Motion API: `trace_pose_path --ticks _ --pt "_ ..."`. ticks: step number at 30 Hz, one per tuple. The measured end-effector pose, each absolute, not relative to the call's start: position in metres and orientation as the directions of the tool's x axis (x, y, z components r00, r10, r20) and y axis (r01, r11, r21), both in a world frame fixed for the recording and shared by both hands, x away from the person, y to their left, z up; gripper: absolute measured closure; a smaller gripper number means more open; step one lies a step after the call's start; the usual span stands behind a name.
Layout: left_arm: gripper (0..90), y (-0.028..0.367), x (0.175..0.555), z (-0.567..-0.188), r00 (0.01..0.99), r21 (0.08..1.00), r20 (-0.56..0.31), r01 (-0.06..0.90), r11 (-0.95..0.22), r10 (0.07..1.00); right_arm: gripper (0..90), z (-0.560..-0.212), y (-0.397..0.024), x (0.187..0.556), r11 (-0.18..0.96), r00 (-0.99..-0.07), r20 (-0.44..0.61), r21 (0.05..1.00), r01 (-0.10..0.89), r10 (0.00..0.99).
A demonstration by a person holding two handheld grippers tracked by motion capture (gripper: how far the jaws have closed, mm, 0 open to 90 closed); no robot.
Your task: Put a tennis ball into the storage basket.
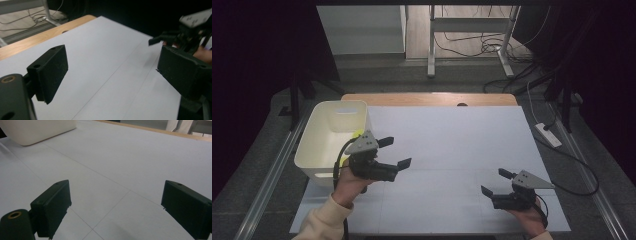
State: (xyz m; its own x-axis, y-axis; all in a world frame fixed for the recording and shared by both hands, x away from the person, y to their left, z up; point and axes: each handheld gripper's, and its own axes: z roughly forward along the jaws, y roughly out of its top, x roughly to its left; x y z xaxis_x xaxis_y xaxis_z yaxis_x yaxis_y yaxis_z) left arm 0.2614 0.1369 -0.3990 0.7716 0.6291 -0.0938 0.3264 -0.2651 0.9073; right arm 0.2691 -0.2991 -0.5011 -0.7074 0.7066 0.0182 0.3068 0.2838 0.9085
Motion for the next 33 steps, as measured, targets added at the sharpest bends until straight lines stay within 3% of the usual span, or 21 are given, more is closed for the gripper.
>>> trace_pose_path --ticks 16,33 --pt "9.5 0.125 0.239 -0.448 0.776 0.885 -0.091 0.351 -0.307 0.624 8.7 -0.501 -0.3 0.268 0.283 -0.705 0.02 0.908 0.31 0.708" --pt "9.4 0.152 0.235 -0.497 0.744 0.863 -0.121 0.406 -0.301 0.657 8.7 -0.503 -0.298 0.266 0.291 -0.714 0.02 0.905 0.311 0.7"
